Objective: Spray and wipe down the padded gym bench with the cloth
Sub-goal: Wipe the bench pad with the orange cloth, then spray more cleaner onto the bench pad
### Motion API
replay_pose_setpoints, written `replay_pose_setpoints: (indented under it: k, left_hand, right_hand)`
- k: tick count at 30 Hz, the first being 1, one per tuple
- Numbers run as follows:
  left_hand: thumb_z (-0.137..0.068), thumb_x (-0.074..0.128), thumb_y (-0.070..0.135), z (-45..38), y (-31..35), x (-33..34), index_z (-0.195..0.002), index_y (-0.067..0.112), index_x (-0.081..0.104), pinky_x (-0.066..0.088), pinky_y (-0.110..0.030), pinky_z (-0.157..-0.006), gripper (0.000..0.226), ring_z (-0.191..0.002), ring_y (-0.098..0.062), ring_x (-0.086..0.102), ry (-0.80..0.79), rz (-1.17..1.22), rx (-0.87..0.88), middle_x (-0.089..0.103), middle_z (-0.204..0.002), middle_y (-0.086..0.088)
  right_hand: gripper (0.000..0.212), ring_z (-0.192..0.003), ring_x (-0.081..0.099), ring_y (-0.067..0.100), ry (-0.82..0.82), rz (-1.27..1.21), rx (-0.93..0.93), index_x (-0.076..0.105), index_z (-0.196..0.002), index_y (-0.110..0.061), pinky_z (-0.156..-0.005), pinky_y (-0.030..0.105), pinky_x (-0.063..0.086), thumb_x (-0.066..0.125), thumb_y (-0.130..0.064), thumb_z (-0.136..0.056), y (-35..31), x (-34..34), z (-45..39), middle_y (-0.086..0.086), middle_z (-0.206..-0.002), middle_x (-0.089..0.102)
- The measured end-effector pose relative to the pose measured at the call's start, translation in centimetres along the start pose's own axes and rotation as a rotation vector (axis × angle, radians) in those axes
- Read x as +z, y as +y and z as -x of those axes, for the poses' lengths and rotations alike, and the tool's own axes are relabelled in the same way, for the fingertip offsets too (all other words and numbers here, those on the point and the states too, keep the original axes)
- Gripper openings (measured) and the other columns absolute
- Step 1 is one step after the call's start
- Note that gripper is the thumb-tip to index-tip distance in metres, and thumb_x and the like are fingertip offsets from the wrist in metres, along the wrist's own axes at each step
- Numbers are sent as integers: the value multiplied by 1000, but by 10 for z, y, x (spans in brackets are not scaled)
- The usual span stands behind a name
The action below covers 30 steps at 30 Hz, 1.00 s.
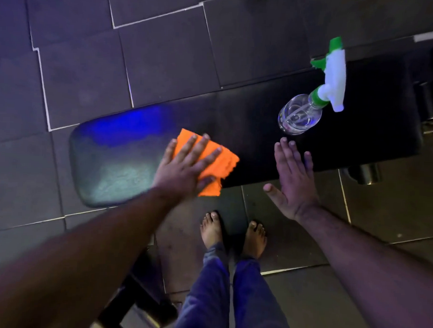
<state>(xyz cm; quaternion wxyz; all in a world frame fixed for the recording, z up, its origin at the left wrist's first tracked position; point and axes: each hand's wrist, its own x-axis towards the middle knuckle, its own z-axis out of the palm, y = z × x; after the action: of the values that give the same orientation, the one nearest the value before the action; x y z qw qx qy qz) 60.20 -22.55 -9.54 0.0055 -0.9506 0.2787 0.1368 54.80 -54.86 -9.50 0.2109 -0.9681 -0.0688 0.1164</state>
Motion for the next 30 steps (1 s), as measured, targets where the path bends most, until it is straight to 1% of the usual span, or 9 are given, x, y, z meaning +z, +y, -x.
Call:
replay_pose_setpoints:
  k: [4, 7, 12, 16, 19, 22, 25, 28, 30]
  left_hand:
    - [-101, 17, 78, -73, -12, -29, -172, 48, -2, 2, -65, -131, 80, -169, -34, -3, -14, 139, -417, -5, -184, -2]
    - [-91, 12, 89, -136, 25, -47, -173, 44, -3, -5, -66, -131, 94, -168, -38, -11, -26, 241, -578, -11, -183, -6]
    - [-89, 33, 90, -111, 112, -30, -174, 40, 6, -3, -66, -130, 102, -168, -40, -3, -1, 193, -202, -2, -184, -10]
    - [-91, 48, 86, -52, 90, -3, -174, 40, 14, 11, -67, -131, 101, -167, -40, 15, 40, 70, 98, 12, -183, -9]
    - [-89, 41, 92, -46, 48, -3, -173, 42, 14, 14, -65, -131, 101, -166, -36, 21, 29, -3, 163, 15, -183, -6]
    - [-90, 21, 97, -54, 27, -12, -174, 44, 5, 8, -65, -132, 100, -169, -33, 13, -17, -20, 79, 7, -184, -3]
    - [-89, 18, 98, -70, 36, -24, -172, 44, -7, 0, -66, -132, 102, -170, -31, -2, -57, 18, -50, -6, -184, -1]
    - [-85, 18, 100, -80, 60, -38, -171, 40, -14, -11, -65, -130, 110, -169, -31, -11, -87, 56, -96, -14, -183, -4]
    - [-86, 21, 99, -80, 76, -47, -172, 38, -13, -15, -65, -130, 111, -169, -26, -14, -93, 107, -74, -17, -182, -3]
  right_hand:
    - [137, -167, 1, 26, -15, -19, -42, 15, -169, -4, -132, 57, 3, -2, -102, -75, 3, -5, 2, 11, -179, 8]
    - [133, -165, 12, 36, 120, -72, 14, 27, -166, -1, -131, 59, 11, 16, -102, -79, 6, -11, 5, 18, -176, 17]
    - [103, -145, 44, 52, 627, -213, 220, 55, -139, 12, -120, 63, 34, 58, -78, -88, 15, -42, -19, 34, -153, 46]
    - [94, -152, 36, 47, 687, -416, 147, 45, -147, 13, -127, 31, 27, 89, -35, -80, 5, -86, -71, 38, -160, 33]
    - [84, -157, 34, 28, 702, -461, 8, 42, -154, 3, -122, 22, 34, 81, -12, -81, -8, -110, -101, 38, -165, 25]
    - [73, -141, 56, 21, 659, -551, 60, 49, -149, -25, -106, 40, 55, 63, -2, -81, -25, -124, -105, 18, -160, 49]
    - [69, -123, 68, 22, 673, -555, 165, 62, -145, -8, -105, 38, 54, 60, -1, -76, -30, -122, -90, 8, -138, 71]
    - [68, -91, 65, 0, 630, -606, 219, 70, -138, -12, -89, 19, 52, 63, -3, -71, -31, -119, -62, -9, -110, 72]
    - [63, -76, 56, -10, 543, -614, 263, 73, -129, -19, -79, 17, 47, 62, -8, -68, -31, -113, -38, -18, -97, 67]
